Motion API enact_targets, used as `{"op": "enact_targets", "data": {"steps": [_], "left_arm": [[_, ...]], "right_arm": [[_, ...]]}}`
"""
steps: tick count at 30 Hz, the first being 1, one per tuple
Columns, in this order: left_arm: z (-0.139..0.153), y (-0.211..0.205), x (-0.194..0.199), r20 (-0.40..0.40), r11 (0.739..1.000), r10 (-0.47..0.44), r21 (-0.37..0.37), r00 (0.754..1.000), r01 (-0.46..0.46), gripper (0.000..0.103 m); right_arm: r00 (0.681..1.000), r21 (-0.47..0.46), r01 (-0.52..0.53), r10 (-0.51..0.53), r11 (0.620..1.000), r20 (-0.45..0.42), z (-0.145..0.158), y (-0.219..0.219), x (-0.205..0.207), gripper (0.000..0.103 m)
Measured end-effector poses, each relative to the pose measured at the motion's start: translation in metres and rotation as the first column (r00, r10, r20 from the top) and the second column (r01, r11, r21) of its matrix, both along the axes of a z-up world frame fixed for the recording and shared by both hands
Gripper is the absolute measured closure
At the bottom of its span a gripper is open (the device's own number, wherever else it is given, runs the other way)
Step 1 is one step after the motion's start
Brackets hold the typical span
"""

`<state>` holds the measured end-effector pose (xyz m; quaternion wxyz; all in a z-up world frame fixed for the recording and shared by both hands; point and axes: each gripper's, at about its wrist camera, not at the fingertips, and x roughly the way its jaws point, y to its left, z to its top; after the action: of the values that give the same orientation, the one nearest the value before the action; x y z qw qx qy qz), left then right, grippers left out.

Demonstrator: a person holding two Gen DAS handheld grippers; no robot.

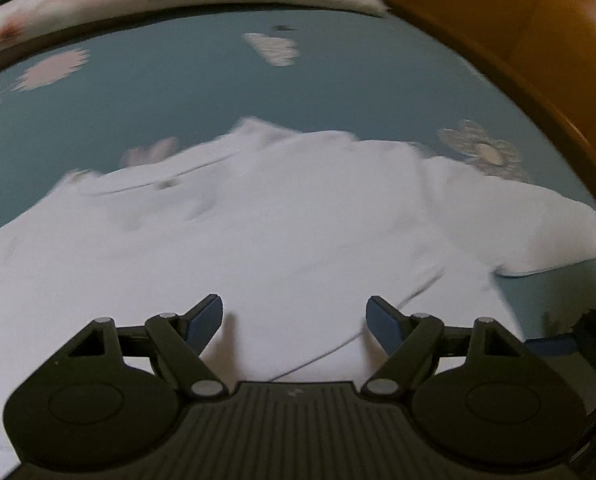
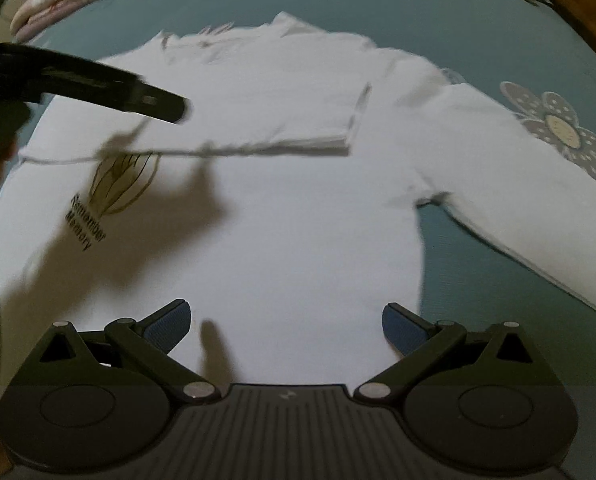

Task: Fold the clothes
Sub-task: 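Move the right gripper toward the other sleeve of the shirt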

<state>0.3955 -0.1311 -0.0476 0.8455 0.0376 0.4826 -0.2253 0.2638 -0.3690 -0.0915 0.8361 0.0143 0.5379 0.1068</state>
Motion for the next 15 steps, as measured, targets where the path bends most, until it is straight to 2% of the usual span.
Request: {"op": "enact_targets", "data": {"steps": [2, 4, 6, 8, 11, 15], "left_arm": [[-0.011, -0.016, 0.002, -0.031, 1.0, -0.026, 0.003, 0.999, 0.026, 0.022], [-0.029, -0.027, 0.003, -0.109, 0.999, -0.019, 0.045, 0.994, 0.024, 0.023], [-0.027, -0.036, -0.004, -0.073, 0.995, -0.041, 0.089, 0.996, 0.048, 0.023], [-0.019, -0.04, -0.005, -0.077, 0.995, -0.057, 0.074, 0.995, 0.063, 0.022], [-0.008, -0.05, -0.005, -0.074, 0.992, -0.091, 0.078, 0.993, 0.096, 0.022], [-0.004, -0.072, 0.002, -0.083, 0.986, -0.139, 0.085, 0.987, 0.146, 0.022]], "right_arm": [[1.0, 0.004, 0.02, -0.021, 1.0, 0.015, 0.002, -0.01, -0.002, 0.0], [0.998, 0.031, 0.061, -0.062, 0.998, 0.015, 0.003, -0.024, -0.004, 0.0], [0.994, 0.062, 0.106, -0.107, 0.992, 0.012, 0.004, -0.04, -0.007, 0.0], [0.985, 0.107, 0.173, -0.174, 0.979, 0.003, 0.006, -0.062, -0.011, 0.0], [0.956, 0.155, 0.292, -0.294, 0.944, -0.014, 0.008, -0.102, -0.017, 0.0], [0.887, 0.178, 0.46, -0.46, 0.87, -0.041, 0.005, -0.156, -0.027, 0.0]]}}
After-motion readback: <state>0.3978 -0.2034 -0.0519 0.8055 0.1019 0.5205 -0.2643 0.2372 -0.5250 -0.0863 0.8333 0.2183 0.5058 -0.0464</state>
